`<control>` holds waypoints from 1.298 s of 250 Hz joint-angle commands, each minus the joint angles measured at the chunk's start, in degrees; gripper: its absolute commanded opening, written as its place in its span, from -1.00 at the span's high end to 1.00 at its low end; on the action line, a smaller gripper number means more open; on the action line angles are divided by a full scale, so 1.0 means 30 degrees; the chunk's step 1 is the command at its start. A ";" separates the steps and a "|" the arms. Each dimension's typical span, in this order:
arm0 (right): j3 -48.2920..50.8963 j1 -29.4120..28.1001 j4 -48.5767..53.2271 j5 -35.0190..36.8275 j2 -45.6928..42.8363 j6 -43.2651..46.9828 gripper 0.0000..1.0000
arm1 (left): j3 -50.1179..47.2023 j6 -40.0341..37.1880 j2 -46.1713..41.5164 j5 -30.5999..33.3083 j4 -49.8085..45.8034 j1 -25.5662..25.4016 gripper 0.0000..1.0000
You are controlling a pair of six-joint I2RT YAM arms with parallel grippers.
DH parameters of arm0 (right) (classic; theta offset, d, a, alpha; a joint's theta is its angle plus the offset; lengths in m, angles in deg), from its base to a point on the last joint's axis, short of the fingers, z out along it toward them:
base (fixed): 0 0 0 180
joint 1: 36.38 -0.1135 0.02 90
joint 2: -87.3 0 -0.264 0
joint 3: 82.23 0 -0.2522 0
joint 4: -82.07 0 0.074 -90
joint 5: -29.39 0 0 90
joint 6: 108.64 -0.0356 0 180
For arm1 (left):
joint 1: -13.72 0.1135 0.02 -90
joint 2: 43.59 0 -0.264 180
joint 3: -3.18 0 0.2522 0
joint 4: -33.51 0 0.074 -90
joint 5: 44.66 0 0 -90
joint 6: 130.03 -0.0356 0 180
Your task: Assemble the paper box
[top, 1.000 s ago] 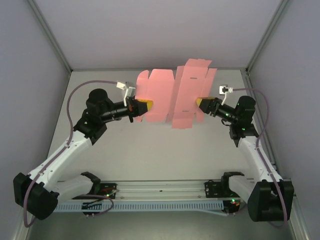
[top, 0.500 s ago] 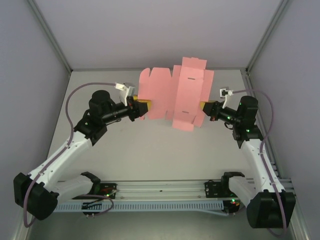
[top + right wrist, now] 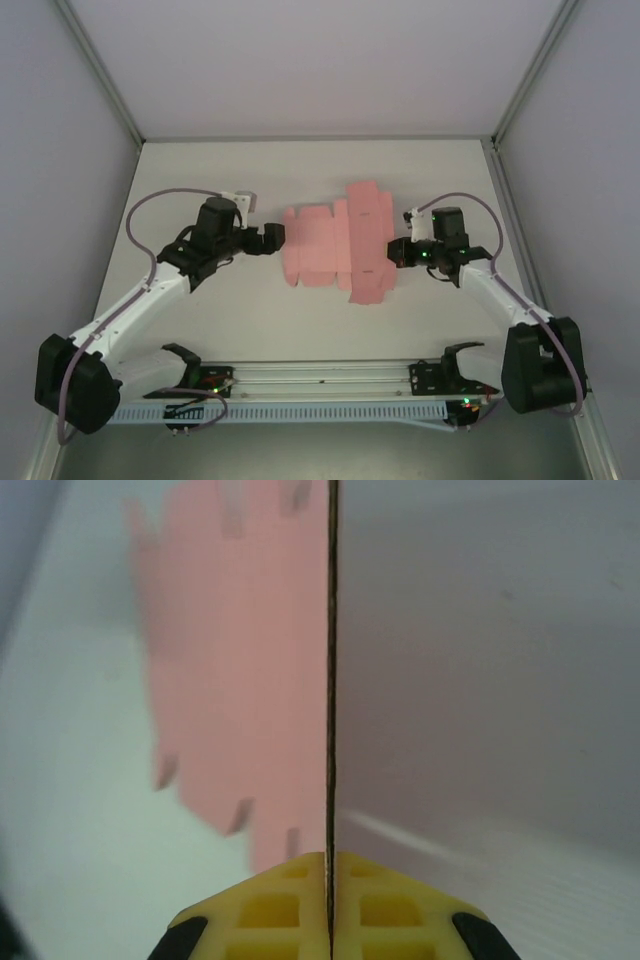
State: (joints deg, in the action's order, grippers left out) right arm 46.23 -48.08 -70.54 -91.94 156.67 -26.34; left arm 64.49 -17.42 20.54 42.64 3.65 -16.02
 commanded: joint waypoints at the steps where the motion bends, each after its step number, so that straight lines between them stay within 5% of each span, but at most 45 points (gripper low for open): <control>1: -0.1754 -0.1252 0.2218 0.5026 0.0814 0.3931 0.99 | 0.0104 0.0352 0.0259 0.0916 -0.0692 0.0178 -0.99; 52: -0.2927 -0.4746 0.1306 1.1503 0.1487 0.9873 0.91 | 0.0952 0.0130 0.1065 0.0228 -0.0197 0.0238 -0.99; 146: -0.2607 -0.8086 -0.3387 1.6018 0.1967 1.6815 0.84 | 0.2358 0.0292 0.2699 -0.2346 0.1211 0.0793 -0.99; 186: -0.1694 -0.9842 -0.6672 1.9365 0.2869 1.9557 0.99 | 0.2771 0.0738 0.3010 -0.3285 0.2276 0.1151 -0.99; 325: -0.1122 -1.1407 -0.9285 1.8965 0.4213 2.1933 1.00 | 0.2813 -0.0003 0.5920 -0.4283 0.3856 0.1321 -0.99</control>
State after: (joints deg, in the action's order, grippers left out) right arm 41.36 -81.68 -96.22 -34.72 168.58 38.27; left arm 72.82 -16.22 36.19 31.39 11.67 -12.50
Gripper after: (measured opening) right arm 0.050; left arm 0.994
